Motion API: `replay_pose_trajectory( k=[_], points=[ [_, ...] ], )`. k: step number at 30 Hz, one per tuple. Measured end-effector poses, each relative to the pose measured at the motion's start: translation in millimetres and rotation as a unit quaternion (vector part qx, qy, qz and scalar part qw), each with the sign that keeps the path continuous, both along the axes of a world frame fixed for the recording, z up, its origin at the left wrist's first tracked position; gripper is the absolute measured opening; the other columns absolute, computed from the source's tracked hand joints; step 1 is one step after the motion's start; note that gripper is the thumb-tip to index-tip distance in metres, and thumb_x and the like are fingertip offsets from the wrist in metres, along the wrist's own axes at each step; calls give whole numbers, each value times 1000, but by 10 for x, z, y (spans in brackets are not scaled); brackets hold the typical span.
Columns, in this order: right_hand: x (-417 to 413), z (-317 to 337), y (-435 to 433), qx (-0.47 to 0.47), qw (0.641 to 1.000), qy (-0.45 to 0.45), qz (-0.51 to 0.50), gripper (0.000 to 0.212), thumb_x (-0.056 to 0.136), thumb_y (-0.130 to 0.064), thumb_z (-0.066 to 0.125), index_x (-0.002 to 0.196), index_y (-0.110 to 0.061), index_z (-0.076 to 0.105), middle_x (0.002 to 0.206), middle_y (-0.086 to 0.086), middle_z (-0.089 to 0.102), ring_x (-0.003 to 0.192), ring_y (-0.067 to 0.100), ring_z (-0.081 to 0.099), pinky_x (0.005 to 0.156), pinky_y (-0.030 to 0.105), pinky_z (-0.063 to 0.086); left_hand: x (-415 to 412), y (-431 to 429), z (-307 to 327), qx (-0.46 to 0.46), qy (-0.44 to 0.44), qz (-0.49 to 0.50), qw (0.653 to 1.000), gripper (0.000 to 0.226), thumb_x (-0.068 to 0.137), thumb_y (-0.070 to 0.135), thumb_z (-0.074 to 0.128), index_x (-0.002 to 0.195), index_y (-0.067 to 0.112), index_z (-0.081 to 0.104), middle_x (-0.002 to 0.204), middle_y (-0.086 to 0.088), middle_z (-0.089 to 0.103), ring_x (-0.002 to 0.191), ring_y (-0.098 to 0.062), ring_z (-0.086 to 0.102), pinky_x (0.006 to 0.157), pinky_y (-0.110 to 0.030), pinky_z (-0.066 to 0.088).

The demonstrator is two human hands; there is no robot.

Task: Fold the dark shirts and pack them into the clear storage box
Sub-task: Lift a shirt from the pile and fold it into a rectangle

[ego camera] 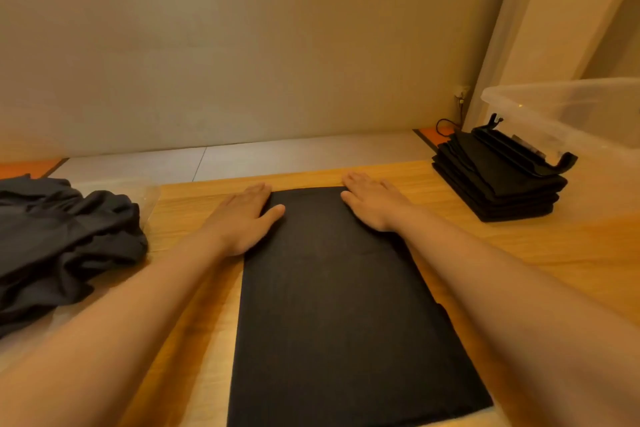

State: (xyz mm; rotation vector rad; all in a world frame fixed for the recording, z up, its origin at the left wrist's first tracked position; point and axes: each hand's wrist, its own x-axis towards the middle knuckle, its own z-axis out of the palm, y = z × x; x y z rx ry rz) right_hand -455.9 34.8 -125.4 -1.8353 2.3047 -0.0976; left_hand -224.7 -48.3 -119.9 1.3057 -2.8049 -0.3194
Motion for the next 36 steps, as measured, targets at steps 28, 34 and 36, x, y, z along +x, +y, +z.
replay_pose_trajectory(
  k=[28, 34, 36],
  points=[
    [700, 352, 2306, -94, 973, -23, 211, 60, 100, -49, 25, 150, -38, -5, 152, -28, -17, 137, -14, -20, 113, 13, -12, 896, 1734, 108, 28, 131, -163, 978, 62, 92, 64, 27, 146, 50, 2, 151, 38, -8, 139, 18, -5, 115, -11, 1],
    [811, -77, 2679, -129, 962, 125, 203, 65, 99, -59, 22, 152, -20, 27, 157, -4, 26, 144, 8, 16, 112, 28, 15, 1346, 2126, -123, -77, 22, -238, 968, 64, 99, 61, 20, 152, 37, -7, 159, 23, -11, 145, 2, -8, 115, -14, -6],
    [826, -224, 2722, -156, 958, 133, 201, 65, 98, -56, 29, 149, -16, 32, 154, 0, 34, 142, 13, 26, 109, 32, 22, 1418, 2188, -218, -147, 4, -229, 962, 66, 101, 55, 25, 155, 23, 8, 162, 8, 6, 148, -5, 3, 116, -20, 3]
  ],
)
